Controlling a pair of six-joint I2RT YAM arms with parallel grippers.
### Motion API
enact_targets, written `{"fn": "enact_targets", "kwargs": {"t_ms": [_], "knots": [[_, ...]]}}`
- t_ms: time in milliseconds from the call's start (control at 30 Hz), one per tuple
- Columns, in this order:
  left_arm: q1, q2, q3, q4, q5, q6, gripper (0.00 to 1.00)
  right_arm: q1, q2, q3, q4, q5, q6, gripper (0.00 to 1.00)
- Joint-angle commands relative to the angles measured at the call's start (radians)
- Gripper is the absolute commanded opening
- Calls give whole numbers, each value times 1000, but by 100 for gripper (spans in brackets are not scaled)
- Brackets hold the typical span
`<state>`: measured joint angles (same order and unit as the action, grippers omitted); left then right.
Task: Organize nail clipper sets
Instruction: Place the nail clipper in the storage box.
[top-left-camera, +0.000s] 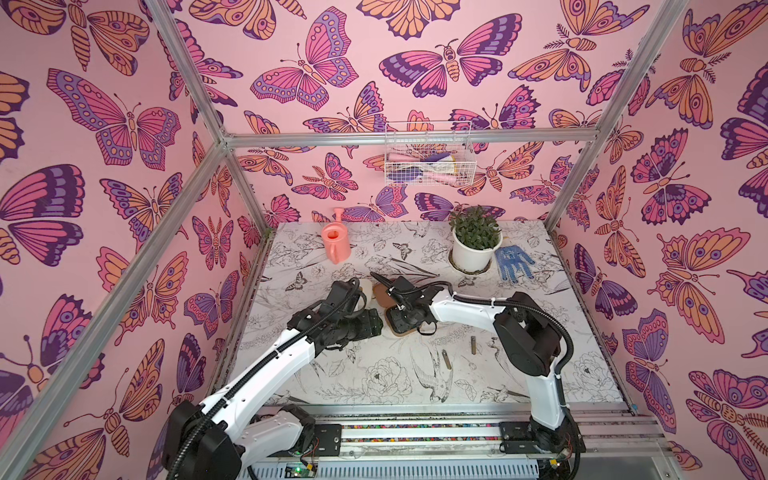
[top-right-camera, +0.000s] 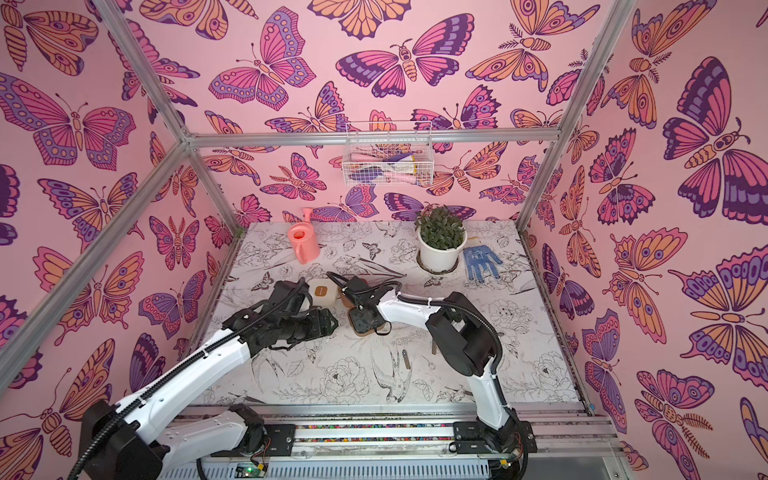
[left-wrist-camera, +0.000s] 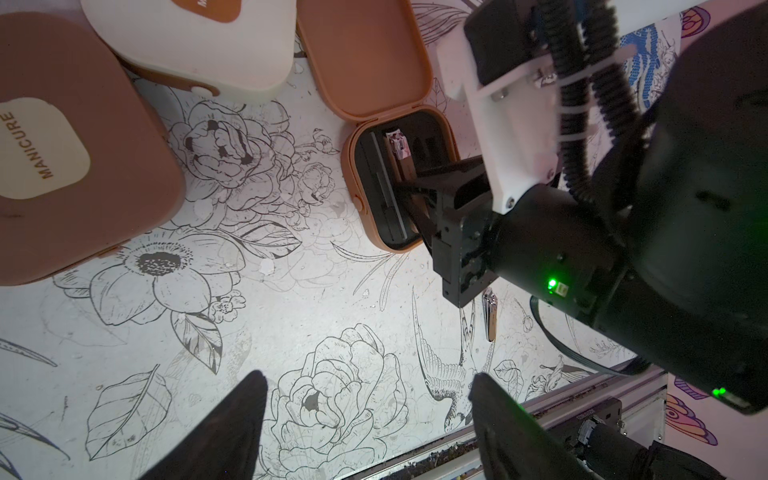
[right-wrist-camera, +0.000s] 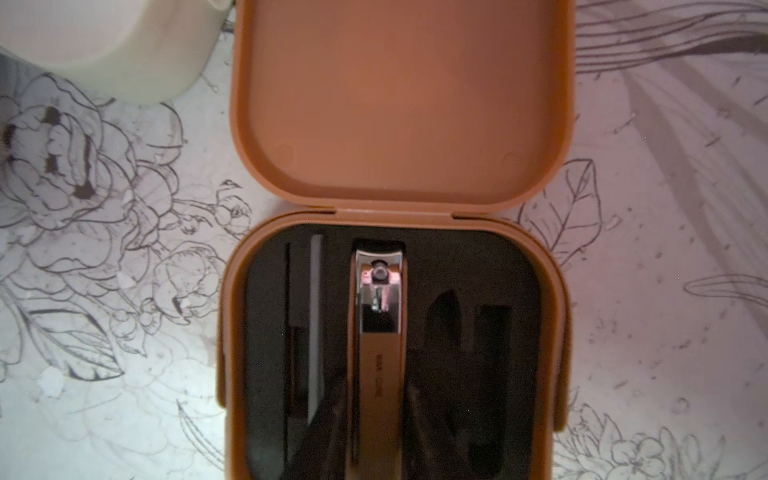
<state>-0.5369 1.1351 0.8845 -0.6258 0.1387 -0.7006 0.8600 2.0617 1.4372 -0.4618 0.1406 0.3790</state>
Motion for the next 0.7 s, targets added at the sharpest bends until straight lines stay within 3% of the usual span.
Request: {"fn": "enact_targets", "kwargs": {"t_ms": [0,333,667], "knots": [[3,-15,-8,-5,4,-4,79,-1,38,-25,-213,33,-33,34],[3,-22,-13,-8,7,-4,79,-1,-58,0,-255,3,-44,42],[3,-12,-12,-6,9,-4,79,-1,-158,-31,-262,-55,-35,39]]}}
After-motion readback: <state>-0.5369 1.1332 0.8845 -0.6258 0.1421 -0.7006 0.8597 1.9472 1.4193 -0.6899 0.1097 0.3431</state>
